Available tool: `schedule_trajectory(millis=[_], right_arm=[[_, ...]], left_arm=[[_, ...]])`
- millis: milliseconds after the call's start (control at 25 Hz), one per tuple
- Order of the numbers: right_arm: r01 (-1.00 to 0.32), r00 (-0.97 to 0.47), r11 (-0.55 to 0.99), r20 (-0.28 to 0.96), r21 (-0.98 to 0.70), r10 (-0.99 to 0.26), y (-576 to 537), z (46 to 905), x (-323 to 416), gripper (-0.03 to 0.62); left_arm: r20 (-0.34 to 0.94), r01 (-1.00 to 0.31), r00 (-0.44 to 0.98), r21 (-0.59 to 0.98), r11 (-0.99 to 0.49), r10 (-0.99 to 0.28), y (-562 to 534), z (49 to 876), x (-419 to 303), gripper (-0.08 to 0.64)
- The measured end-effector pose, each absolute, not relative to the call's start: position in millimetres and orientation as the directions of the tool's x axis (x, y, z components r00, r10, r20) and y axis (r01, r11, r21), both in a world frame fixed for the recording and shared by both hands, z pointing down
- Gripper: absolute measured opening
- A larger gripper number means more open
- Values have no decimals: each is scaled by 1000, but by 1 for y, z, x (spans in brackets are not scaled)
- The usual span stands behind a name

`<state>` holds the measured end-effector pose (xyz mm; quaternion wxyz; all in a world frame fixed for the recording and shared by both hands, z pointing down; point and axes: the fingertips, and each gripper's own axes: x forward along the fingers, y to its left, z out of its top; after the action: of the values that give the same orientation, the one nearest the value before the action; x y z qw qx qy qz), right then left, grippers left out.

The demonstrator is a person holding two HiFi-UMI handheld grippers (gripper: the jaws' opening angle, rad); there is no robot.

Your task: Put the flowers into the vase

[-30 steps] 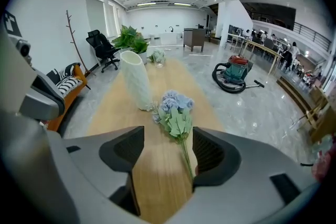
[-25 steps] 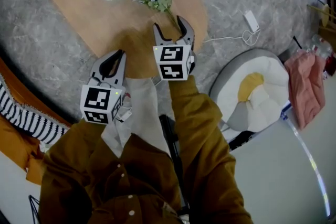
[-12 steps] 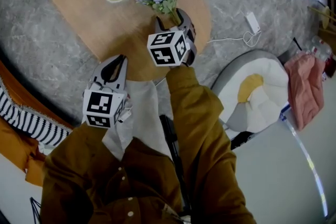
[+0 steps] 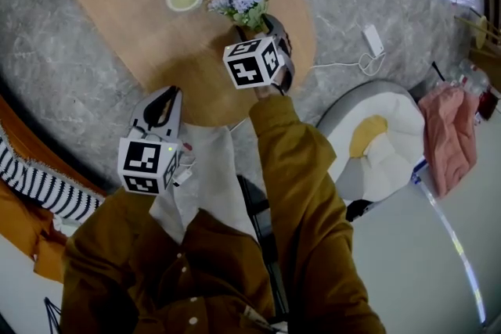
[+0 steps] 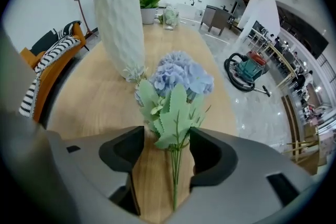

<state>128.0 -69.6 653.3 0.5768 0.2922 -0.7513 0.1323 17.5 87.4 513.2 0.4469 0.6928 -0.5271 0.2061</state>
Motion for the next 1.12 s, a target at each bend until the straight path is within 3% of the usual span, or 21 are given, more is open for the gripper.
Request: schedule_trajectory(millis=[200, 320, 520, 1120], right_arm=[[-600, -135, 784, 947, 156, -292, -74, 665, 132, 269], [-619, -129, 768, 943, 166, -308, -81, 667, 135, 172], [-615, -127, 769, 940, 174, -315, -87, 668, 134, 122], [-663, -211, 742, 924, 105, -319, -94, 648, 140, 75]], left_arm=[[762, -912, 367, 408, -46, -534, 95, 517, 13, 9], [763, -913, 365, 404, -46, -533, 96, 518, 12, 9], [763, -913, 366, 404, -49, -533, 97, 520, 10, 9], [745, -907, 386, 414, -75, -544, 91, 511, 23, 9]])
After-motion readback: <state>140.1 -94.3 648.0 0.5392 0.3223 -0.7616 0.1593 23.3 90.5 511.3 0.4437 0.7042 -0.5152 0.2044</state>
